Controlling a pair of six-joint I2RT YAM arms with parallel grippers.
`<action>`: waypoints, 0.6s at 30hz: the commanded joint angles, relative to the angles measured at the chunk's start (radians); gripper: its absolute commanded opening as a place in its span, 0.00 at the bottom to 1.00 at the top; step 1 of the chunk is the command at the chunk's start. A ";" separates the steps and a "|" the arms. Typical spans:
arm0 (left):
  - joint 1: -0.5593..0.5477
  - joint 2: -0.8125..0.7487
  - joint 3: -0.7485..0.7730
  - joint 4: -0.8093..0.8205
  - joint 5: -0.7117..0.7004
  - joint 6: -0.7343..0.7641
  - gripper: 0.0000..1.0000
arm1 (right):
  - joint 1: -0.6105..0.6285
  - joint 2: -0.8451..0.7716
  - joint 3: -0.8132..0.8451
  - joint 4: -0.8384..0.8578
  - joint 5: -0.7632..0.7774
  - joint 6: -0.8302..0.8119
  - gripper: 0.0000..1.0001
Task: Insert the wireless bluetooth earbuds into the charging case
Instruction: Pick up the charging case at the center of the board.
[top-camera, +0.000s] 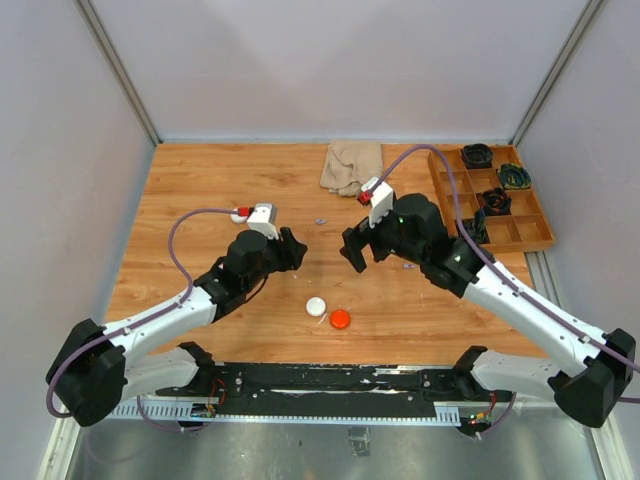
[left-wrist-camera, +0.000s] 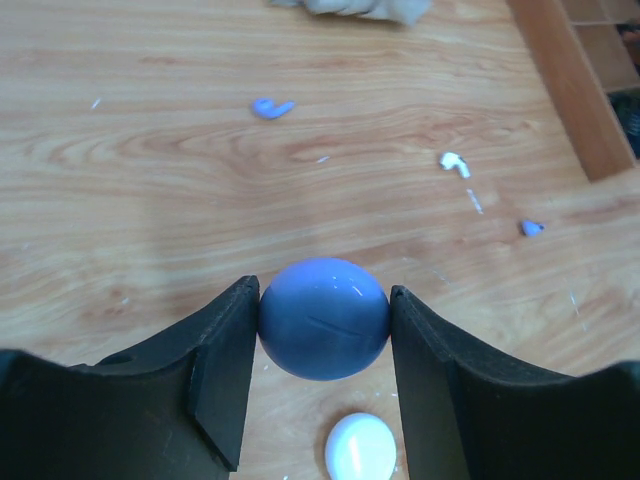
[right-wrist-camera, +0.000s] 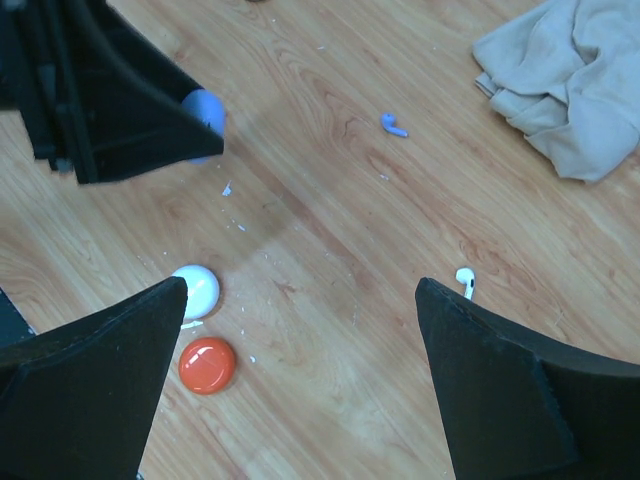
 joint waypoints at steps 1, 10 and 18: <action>-0.082 -0.023 -0.033 0.252 -0.061 0.182 0.47 | -0.089 0.050 0.134 -0.231 -0.130 0.077 0.98; -0.211 -0.009 -0.136 0.590 0.000 0.447 0.48 | -0.174 0.138 0.256 -0.323 -0.342 0.121 0.99; -0.281 0.035 -0.219 0.855 0.084 0.650 0.49 | -0.179 0.226 0.338 -0.334 -0.453 0.120 0.92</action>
